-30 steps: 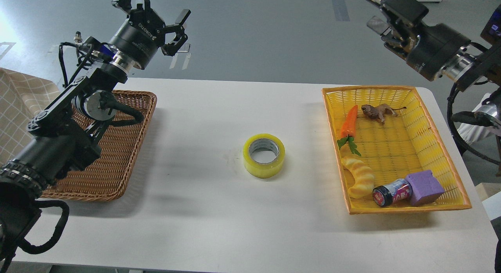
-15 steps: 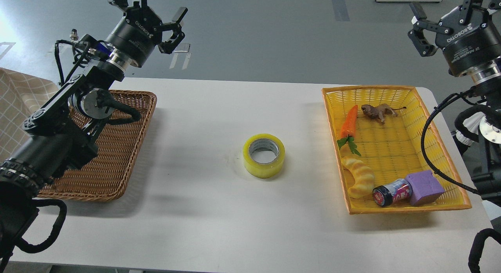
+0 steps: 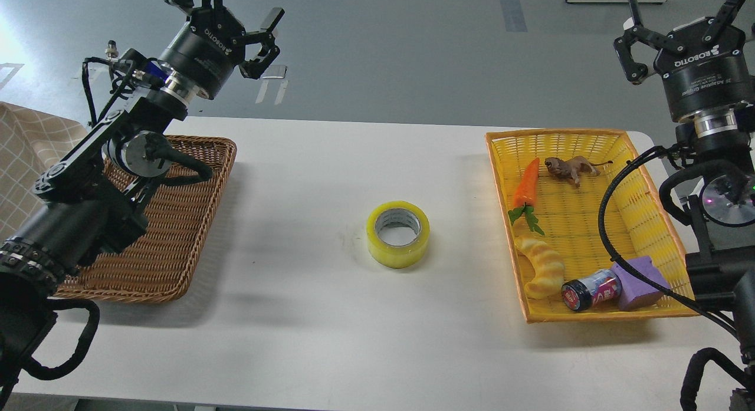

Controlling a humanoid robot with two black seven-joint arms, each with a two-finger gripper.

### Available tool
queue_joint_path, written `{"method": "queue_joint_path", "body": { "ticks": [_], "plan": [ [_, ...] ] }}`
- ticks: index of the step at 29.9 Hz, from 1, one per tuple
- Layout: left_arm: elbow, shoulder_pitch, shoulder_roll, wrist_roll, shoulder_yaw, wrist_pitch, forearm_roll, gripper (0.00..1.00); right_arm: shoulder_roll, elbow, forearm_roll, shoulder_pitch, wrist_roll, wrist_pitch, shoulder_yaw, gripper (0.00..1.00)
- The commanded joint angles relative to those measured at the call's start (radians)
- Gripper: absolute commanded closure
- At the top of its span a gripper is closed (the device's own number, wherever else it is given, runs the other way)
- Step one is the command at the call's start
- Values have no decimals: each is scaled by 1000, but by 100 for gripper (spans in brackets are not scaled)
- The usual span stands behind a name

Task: Place and transfer tape with both arms
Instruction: 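Reach the left gripper toward the tape roll on the table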

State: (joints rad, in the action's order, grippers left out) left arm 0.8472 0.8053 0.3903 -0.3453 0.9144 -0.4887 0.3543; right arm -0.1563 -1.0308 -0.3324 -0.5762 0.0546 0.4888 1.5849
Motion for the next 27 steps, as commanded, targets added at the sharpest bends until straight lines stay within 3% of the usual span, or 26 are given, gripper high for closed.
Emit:
{"method": "queue_joint_path", "body": {
  "ticks": [1,11,27],
  "plan": [
    [3,0,-5,0,-3,0,2,2,1,3,4,10,-6,0,1,0],
    [3,97,21,-3,-201,0,43,2,3,6,119,39,-7,0,1,0],
    [56,150,19,-3,-212,0,610,2,14,32,121,68,-7,0,1,0]
  ]
}}
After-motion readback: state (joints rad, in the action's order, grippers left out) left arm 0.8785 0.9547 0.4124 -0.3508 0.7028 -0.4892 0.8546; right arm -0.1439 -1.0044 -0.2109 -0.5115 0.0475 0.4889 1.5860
